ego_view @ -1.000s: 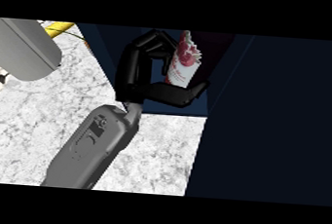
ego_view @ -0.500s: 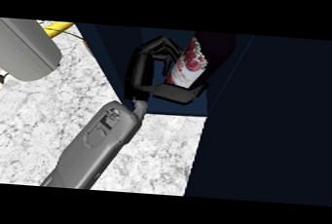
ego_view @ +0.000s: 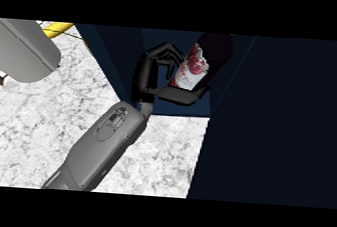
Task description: Pick up the wine, place it into the cabinet and close the cabinet
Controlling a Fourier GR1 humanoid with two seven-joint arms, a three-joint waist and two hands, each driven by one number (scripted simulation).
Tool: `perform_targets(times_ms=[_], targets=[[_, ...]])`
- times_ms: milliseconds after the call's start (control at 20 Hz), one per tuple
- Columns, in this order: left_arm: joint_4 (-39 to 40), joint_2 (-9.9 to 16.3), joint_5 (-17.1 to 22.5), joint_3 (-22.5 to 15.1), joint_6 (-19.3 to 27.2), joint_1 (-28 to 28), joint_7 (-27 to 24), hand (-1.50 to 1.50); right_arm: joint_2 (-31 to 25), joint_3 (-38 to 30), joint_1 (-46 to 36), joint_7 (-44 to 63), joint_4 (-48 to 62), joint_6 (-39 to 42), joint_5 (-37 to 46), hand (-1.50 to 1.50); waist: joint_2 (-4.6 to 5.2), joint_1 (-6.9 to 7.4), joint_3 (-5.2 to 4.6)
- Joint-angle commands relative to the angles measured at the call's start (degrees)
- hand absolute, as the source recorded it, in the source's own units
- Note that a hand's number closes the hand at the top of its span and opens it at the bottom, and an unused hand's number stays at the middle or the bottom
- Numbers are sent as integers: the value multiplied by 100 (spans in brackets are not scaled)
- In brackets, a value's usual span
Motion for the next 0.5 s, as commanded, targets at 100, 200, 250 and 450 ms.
perform_targets(times_ms=[100, 200, 250, 450], targets=[[721, -2, 458, -184, 29, -96, -387, 150, -43, -38, -64, 515, -544, -93, -381, -150, -5, -26, -3], [806, -2, 555, -319, 47, 56, -722, 150, 19, -425, 244, -38, -360, 169, -793, -150, 3, -13, 3], [1442, -2, 660, -77, -227, -200, -919, 150, 22, -158, -66, 226, -314, -2, -481, -150, 19, -58, -3], [1733, -2, 776, -539, 71, -308, -967, 150, 85, 28, -155, 212, -225, -37, -289, -150, 12, -63, -4]])
